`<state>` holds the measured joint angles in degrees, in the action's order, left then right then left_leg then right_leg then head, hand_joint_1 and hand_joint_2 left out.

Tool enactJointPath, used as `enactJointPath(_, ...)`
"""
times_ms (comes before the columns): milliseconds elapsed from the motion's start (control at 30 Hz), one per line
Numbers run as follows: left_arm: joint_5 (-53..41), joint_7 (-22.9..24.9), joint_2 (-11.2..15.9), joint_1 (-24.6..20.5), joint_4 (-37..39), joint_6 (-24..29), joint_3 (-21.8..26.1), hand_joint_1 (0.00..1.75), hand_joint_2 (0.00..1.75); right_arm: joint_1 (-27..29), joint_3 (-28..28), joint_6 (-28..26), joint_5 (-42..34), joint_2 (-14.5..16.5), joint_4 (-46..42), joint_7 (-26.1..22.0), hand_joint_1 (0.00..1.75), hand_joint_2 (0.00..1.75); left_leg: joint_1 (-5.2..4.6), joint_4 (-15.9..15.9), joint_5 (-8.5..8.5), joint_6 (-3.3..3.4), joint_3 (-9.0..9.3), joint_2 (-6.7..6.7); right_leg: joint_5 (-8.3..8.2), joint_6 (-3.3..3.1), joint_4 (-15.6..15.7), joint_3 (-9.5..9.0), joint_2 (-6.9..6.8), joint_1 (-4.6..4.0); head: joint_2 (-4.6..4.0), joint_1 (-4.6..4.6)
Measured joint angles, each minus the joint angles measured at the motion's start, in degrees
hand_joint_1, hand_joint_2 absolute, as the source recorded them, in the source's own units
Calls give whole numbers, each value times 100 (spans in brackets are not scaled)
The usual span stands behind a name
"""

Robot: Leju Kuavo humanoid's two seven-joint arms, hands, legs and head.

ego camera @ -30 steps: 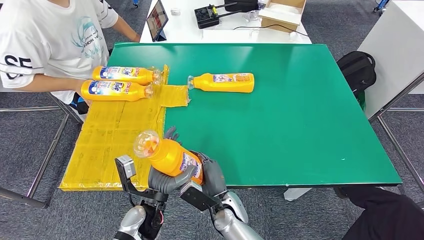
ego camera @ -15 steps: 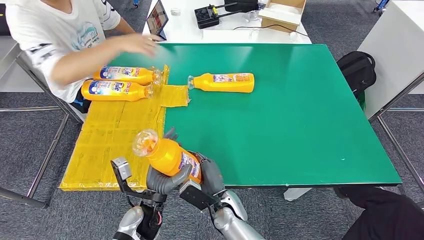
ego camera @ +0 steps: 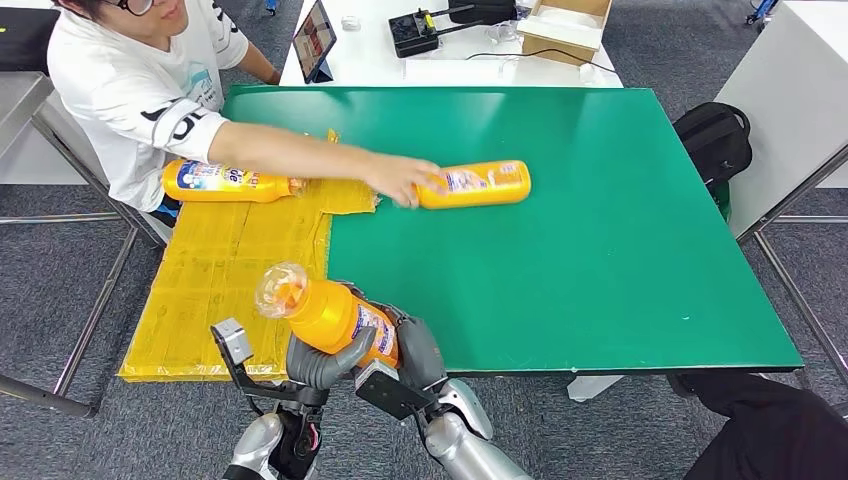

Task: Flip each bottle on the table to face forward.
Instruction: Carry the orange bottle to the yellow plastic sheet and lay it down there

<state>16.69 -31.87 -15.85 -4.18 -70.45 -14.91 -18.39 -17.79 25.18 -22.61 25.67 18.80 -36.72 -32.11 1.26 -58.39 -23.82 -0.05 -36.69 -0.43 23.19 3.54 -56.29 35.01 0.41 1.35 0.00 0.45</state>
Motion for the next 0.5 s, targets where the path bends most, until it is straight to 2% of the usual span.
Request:
enactJointPath(200,-33,-68,2,16,-50,-62,16,175,175,-29,57,71,-50,0,5,-7,173,175,0,0,0,0,0,1,0,0,0,0,0,0,0,-1)
enactJointPath(267,-45,-79,2,17,-59,-63,16,175,175,-33,60,84,-61,0,10,-7,91,175,0,0,0,0,0,1,0,0,0,0,0,0,0,-1)
enactJointPath(333,-67,-85,3,17,-68,-63,16,175,175,-41,63,128,-69,0,13,-8,5,87,0,0,0,0,0,1,0,0,0,0,0,0,0,-1)
enactJointPath(400,-102,-96,10,14,-76,-57,21,175,175,-52,72,183,-70,0,16,-4,0,0,0,0,0,0,0,1,0,0,0,0,0,0,0,0)
enactJointPath(500,-217,-114,24,1,-98,30,57,175,175,-52,84,256,-115,-1,-1,11,0,0,0,0,0,0,0,1,0,0,0,0,0,0,0,1)
